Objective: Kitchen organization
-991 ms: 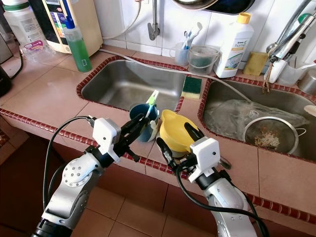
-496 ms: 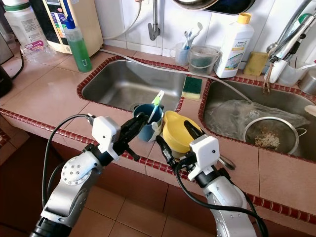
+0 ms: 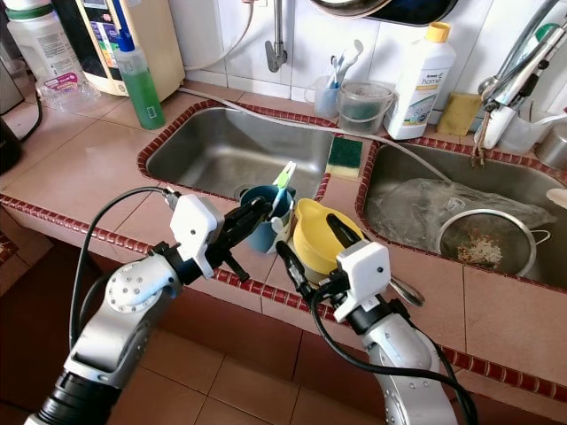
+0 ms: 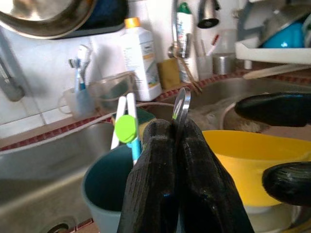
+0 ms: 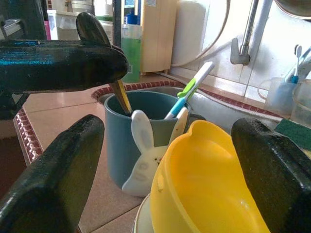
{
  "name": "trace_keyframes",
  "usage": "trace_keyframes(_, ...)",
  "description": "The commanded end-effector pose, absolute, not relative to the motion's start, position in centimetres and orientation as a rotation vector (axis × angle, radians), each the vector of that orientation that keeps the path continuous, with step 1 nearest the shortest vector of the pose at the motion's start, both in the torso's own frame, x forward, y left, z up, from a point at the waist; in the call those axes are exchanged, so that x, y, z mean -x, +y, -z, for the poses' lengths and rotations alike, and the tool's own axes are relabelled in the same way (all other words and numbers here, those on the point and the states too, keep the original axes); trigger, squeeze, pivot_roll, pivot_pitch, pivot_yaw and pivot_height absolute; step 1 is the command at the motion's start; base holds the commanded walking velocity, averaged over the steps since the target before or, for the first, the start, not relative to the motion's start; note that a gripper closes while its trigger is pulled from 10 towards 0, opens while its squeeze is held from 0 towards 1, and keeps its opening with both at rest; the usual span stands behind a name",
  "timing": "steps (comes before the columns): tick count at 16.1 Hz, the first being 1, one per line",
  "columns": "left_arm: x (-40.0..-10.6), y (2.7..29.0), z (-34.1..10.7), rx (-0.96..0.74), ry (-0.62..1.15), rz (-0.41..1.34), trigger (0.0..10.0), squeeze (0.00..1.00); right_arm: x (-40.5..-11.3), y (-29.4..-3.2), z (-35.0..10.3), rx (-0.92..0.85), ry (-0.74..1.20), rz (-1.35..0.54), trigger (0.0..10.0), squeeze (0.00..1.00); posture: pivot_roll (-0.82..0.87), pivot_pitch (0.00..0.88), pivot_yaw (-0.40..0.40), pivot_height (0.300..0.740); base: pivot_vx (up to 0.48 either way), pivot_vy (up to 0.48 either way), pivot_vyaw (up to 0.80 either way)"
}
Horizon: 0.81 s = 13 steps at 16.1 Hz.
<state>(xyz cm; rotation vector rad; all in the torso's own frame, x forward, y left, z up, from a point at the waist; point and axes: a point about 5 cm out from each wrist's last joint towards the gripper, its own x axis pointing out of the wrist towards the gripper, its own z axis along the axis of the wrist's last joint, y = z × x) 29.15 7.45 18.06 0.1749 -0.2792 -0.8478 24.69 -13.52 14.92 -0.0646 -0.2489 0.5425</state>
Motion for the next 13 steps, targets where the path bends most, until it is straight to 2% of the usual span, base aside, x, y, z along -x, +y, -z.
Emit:
trace_keyframes(1, -29.0, 7.1, -18.7, -0.19, -0.295, 0.876, 10.0, 0.0, -24.7, -13.3, -15.0, 0.069, -0.255, -0.552, 10.0, 0.0, -0.22, 0.083, 0.043, 0.74, 0.0, 0.0, 0.0)
trace_keyframes(13, -29.7, 8.3, -21.8, -0.177, -0.288, 0.896, 10.0, 0.0, -24.9, -13.0, -15.0, 0.068, -0.257, -0.565, 10.0, 0.0, -0.21, 0.084, 0.04, 0.74, 0.0, 0.0, 0.0)
